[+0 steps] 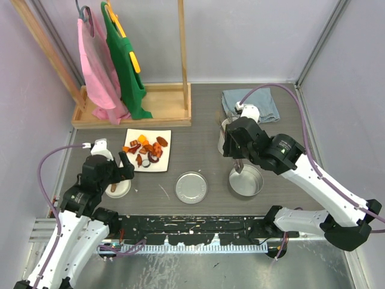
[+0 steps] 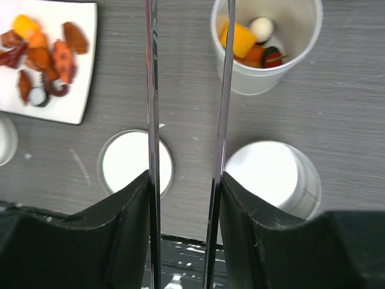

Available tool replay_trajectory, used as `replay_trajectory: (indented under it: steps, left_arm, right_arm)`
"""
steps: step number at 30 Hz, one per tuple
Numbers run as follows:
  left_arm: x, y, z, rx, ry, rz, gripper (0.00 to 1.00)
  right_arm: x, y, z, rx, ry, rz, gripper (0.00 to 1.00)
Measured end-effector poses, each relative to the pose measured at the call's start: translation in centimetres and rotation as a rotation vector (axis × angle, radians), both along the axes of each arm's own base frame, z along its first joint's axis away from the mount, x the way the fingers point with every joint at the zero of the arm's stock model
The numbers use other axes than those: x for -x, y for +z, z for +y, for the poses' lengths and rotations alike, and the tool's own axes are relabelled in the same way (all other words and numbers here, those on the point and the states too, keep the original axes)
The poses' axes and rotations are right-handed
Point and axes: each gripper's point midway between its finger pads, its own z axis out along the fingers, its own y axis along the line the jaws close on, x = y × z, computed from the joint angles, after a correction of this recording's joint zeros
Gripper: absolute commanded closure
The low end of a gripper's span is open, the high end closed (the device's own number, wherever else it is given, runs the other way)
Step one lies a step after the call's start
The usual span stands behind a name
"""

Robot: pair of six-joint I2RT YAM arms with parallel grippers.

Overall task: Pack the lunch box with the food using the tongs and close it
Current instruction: Place the fake food in the packing box, then pick up the fake food from the plate.

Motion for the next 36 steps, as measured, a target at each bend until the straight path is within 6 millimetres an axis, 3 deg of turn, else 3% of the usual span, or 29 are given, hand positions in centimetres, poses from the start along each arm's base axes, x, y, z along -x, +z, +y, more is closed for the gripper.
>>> replay_trajectory:
  steps: [7, 12, 15, 26, 36]
  left_arm:
    - [-0.1, 0.8, 0.4, 0.006, 0.019, -0.065, 0.02]
    - [-0.5, -0.5, 0.3, -0.015, 0.024, 0.002, 0.02]
    - [-0.6, -1.0, 0.3, -0.024, 0.023, 0.030, 0.02]
    - [-0.5, 1.1, 1.6, -0.029, 0.081, -0.087, 0.02]
    - [-0.5, 1.7, 2.8, -0.052, 0.136, -0.125, 0.02]
  right_arm:
    - [0.5, 0.2, 4.7, -0.137, 0.131, 0.082, 0.52]
    - [-1.0, -0.4, 9.2, -0.130, 0.228, 0.139, 0.52]
    - [-1.9, -1.7, 11.5, -0.085, 0.276, 0.153, 0.52]
    - [-3.4, -7.0, 16.5, 0.004, 0.425, 0.224, 0.51]
    - [-3.0, -11.6, 18.0, 0.112, 0.616, 0.309, 0.50]
